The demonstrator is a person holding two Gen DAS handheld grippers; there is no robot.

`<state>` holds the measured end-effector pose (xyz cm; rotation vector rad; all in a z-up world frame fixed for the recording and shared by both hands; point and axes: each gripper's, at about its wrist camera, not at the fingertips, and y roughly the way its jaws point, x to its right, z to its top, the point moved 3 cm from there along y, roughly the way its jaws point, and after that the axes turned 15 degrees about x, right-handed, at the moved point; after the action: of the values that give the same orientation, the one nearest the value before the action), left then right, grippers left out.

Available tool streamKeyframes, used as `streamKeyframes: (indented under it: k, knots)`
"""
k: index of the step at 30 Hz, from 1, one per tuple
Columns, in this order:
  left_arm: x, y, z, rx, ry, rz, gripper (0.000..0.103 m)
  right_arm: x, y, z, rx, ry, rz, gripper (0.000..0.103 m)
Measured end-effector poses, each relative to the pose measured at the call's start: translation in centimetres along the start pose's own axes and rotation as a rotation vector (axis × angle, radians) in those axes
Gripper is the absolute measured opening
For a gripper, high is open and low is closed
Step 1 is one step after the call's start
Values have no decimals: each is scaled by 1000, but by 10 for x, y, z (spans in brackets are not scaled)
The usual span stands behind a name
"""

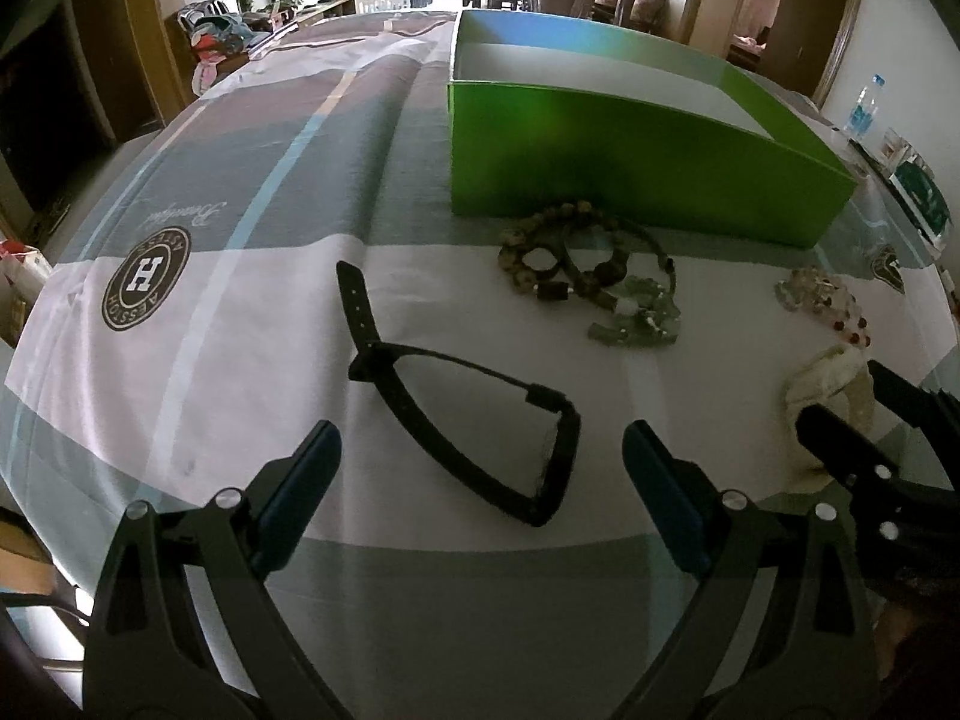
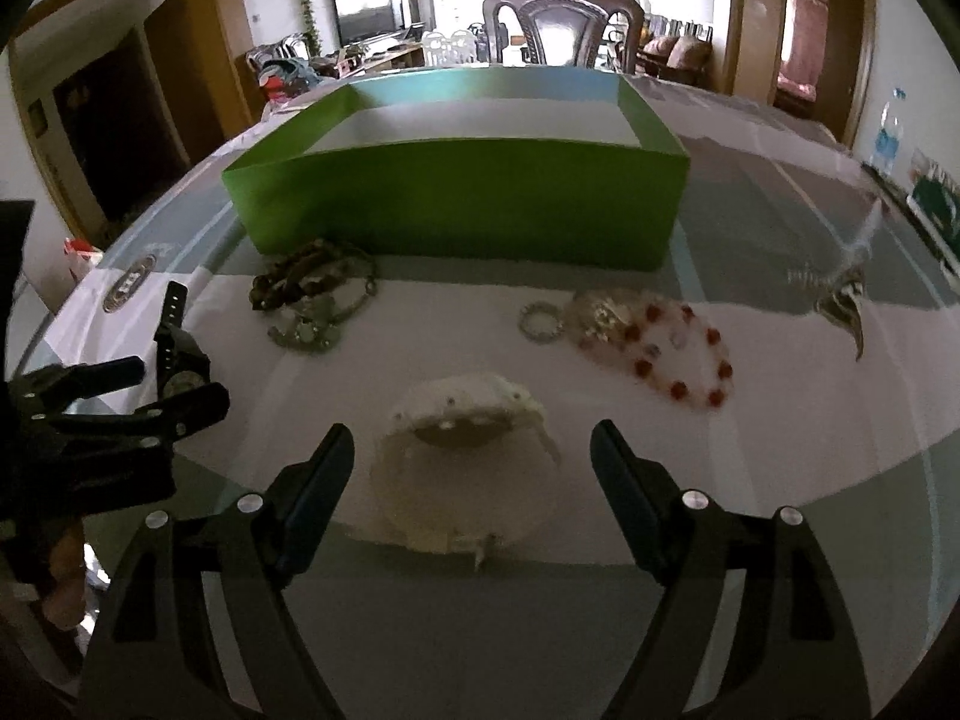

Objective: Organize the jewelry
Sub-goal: 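Close left gripper on the black strap watch while right gripper grasps the white watch, then carry both watches over the green box and open both grippers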

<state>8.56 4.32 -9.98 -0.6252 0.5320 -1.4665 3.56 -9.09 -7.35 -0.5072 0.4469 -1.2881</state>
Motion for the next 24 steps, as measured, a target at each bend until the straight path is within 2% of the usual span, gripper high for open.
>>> streamKeyframes:
  k: [2, 6, 8, 10, 11, 13, 14, 17, 24]
  knots:
    - [-1, 1, 0, -3, -2, 3, 94, -3, 3, -3, -15, -13, 0, 63]
    - [-3, 4, -1, -3, -4, 2, 93, 5, -1, -5, -12, 18, 21, 62]
    - [-3, 5, -1, 9, 5, -1, 80, 10, -3, -7, -12, 31, 21, 62]
    - [-1, 4, 0, 24, 27, 7, 60, 13, -5, -8, -10, 40, 18, 62]
    - [0, 3, 1, 31, 30, -4, 56, 14, -6, -9, -9, 44, 19, 62]
    - [0, 2, 2, 34, 27, -23, 39, 16, -7, -10, -8, 49, 18, 62]
    - [-1, 2, 3, 35, 22, -31, 36, 16, -8, -10, -8, 51, 17, 62]
    - [-3, 0, 4, 37, -1, -72, 33, 15, -11, -11, -5, 53, 16, 62]
    - [-1, -14, 12, 78, 5, -79, 32, 20, -25, -2, 40, 67, 13, 61]
